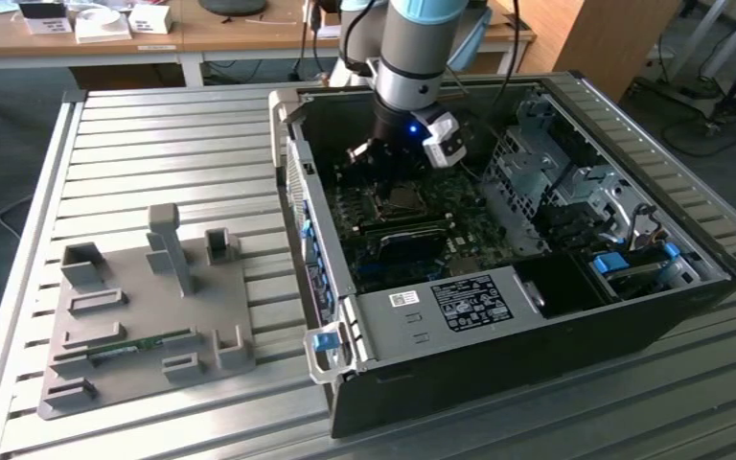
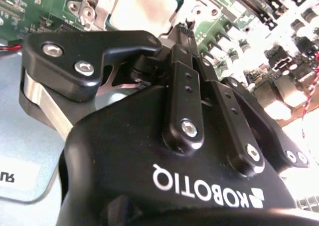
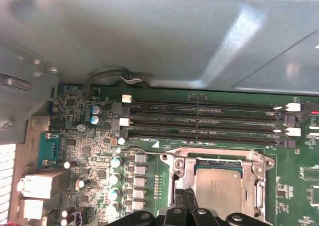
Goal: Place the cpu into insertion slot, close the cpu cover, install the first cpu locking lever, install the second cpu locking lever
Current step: 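Close the cpu cover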
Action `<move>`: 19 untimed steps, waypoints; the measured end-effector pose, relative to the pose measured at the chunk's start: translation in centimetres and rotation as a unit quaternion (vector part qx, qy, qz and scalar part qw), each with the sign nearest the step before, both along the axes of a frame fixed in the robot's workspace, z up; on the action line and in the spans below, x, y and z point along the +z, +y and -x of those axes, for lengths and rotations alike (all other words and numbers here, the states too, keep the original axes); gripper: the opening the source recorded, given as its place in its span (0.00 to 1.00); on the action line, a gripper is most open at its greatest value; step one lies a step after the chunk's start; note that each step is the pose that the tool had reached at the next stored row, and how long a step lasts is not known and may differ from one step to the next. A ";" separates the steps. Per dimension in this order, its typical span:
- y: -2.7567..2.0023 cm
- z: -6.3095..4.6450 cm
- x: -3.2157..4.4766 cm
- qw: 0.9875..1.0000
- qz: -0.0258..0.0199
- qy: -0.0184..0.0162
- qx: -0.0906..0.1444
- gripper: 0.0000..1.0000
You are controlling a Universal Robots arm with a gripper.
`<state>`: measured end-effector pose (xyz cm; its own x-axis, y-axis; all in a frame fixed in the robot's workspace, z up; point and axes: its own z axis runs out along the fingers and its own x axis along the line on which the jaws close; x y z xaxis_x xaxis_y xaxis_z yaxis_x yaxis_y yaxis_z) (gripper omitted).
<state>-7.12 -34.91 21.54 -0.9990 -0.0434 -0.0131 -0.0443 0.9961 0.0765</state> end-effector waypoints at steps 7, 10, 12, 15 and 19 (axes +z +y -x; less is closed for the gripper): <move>0.00 0.0 1.30 1.000 0.000 0.000 0.000 0.11; 0.00 0.0 1.30 1.000 0.000 0.000 0.000 0.11; 0.00 0.0 1.30 1.000 0.000 -0.001 0.000 0.11; 0.00 0.0 1.28 1.000 0.000 -0.002 0.000 0.11; 0.00 -0.3 1.23 1.000 0.000 -0.002 0.000 0.11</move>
